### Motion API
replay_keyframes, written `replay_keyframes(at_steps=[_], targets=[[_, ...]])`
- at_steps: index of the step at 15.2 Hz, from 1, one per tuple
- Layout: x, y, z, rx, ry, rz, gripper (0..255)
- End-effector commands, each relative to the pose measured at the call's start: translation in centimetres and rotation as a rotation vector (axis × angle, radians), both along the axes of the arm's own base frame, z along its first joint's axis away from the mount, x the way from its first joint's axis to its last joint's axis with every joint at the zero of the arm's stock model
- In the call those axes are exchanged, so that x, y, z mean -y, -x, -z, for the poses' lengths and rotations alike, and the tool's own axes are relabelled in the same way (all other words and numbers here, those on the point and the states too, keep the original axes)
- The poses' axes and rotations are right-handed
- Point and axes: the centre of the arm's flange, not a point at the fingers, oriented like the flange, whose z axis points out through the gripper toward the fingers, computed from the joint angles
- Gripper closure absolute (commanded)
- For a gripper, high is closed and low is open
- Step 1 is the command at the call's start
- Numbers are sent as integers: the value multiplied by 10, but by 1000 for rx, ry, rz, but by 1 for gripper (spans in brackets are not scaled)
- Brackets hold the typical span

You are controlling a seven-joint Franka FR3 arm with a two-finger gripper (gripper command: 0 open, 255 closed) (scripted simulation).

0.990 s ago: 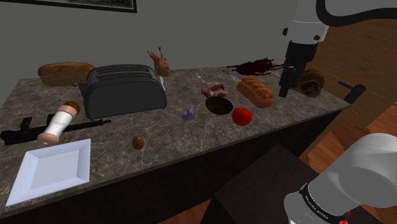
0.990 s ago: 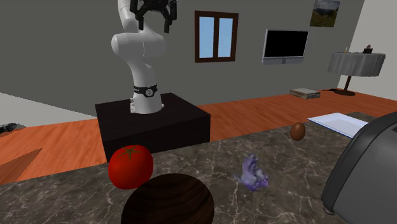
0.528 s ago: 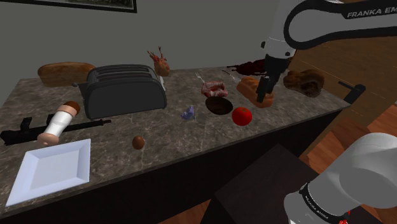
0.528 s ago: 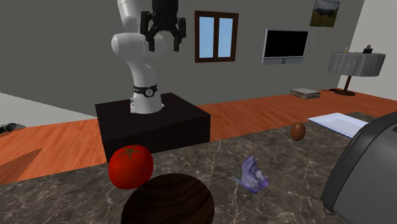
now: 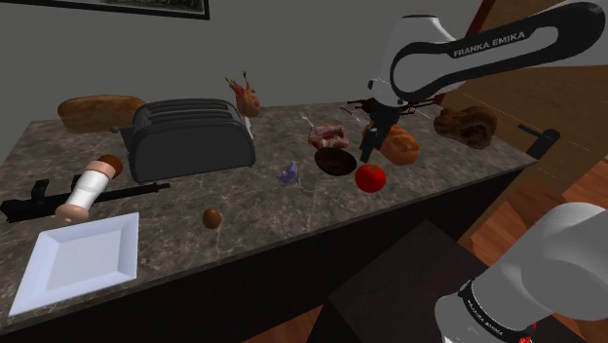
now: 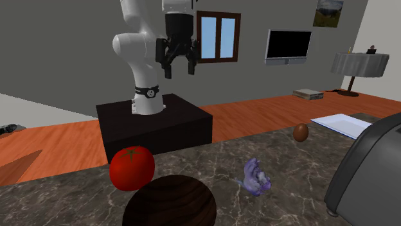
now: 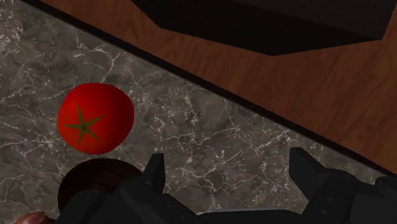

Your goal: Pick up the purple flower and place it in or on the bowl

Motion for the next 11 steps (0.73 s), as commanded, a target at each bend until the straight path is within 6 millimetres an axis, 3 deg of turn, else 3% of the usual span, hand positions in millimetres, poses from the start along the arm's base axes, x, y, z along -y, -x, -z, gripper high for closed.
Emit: replay_keyframes(at_steps=[1, 11], targets=[[-6, -18, 18, 20, -12, -19, 0], [-29, -109, 92, 108, -70, -115, 0]])
